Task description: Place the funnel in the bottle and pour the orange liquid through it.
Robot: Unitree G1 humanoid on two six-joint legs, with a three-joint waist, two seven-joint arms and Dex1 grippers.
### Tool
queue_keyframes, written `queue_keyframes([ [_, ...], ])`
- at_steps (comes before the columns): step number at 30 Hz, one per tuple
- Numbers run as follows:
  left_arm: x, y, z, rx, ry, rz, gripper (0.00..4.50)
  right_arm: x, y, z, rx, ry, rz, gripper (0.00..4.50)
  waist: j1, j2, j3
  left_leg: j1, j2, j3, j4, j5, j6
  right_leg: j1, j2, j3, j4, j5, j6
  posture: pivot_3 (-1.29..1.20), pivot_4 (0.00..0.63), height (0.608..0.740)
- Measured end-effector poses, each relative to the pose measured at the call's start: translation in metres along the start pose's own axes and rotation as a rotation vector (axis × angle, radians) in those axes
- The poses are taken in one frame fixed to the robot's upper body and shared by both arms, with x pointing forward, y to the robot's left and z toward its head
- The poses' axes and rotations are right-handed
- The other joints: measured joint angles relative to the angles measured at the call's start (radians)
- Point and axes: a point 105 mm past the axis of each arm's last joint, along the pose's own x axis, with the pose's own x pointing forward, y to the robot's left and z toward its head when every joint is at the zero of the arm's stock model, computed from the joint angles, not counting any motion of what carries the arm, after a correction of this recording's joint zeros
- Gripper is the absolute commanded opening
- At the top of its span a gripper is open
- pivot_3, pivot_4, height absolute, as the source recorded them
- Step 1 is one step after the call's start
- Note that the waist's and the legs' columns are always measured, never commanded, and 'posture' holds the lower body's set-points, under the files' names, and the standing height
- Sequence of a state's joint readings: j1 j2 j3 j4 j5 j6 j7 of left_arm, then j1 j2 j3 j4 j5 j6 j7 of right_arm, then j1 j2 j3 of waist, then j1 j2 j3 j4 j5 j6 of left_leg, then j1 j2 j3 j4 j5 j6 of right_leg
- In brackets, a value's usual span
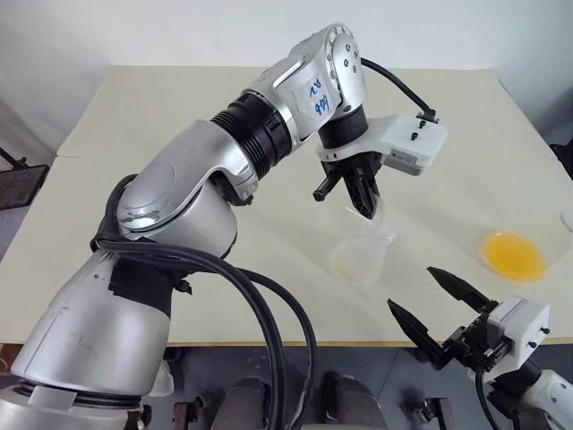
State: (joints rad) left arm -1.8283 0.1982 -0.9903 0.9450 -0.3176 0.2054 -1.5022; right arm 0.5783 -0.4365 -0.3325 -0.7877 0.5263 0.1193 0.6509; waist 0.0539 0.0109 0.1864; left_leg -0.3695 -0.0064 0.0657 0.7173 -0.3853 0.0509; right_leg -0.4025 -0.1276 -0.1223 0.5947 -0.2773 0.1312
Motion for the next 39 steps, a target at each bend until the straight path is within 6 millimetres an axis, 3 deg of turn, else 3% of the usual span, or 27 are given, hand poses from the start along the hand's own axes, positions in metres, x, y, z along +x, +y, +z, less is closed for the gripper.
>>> queue_keyframes([
  [5,0.002,0.001,0.000,0.001,0.006,-0.002,1.25,0.000,0.001,0.000,-0.008,-0.002,-0.002,4.50,0.001,0.000,0.000,-0.001,0.000,0.000,0.000,0.000,0.000,0.000,0.000,0.000,0.000,0.000,0.000,0.00,0.150,0.740],
  [15,0.007,0.002,0.006,-0.005,-0.011,-0.010,4.44,-0.004,0.003,0.000,-0.021,-0.009,-0.013,4.50,0.000,0.000,0.000,-0.001,0.000,0.000,0.000,0.000,0.001,-0.001,0.000,0.000,0.000,0.000,0.000,0.00,0.150,0.740],
  [31,-0.024,0.010,0.011,-0.075,-0.185,0.091,4.48,-0.006,-0.004,0.003,-0.042,-0.003,-0.005,4.50,0.000,0.000,0.000,-0.001,0.000,0.001,0.000,0.000,0.001,-0.001,0.000,0.000,0.000,0.000,0.000,0.00,0.150,0.740],
  [35,-0.048,0.011,0.018,-0.095,-0.392,0.152,4.48,-0.004,-0.014,0.009,-0.086,-0.005,-0.002,4.50,-0.003,0.000,0.000,-0.001,0.000,0.002,0.000,0.000,0.001,-0.005,-0.001,0.002,0.003,0.000,0.000,0.00,0.150,0.740],
  [37,-0.063,0.009,0.011,-0.127,-0.484,0.191,4.48,-0.005,-0.017,0.010,-0.085,0.002,-0.009,4.50,-0.005,0.000,0.000,-0.001,0.000,0.003,0.000,0.000,0.001,-0.006,-0.001,0.002,0.008,0.000,0.000,0.00,0.150,0.740],
  [39,-0.065,0.007,0.000,-0.144,-0.568,0.207,4.48,-0.007,-0.021,0.011,-0.086,0.016,-0.014,4.50,-0.005,0.000,0.000,0.000,0.000,0.002,0.001,0.000,0.001,-0.006,-0.002,0.002,0.011,0.000,0.000,0.00,0.150,0.740],
])
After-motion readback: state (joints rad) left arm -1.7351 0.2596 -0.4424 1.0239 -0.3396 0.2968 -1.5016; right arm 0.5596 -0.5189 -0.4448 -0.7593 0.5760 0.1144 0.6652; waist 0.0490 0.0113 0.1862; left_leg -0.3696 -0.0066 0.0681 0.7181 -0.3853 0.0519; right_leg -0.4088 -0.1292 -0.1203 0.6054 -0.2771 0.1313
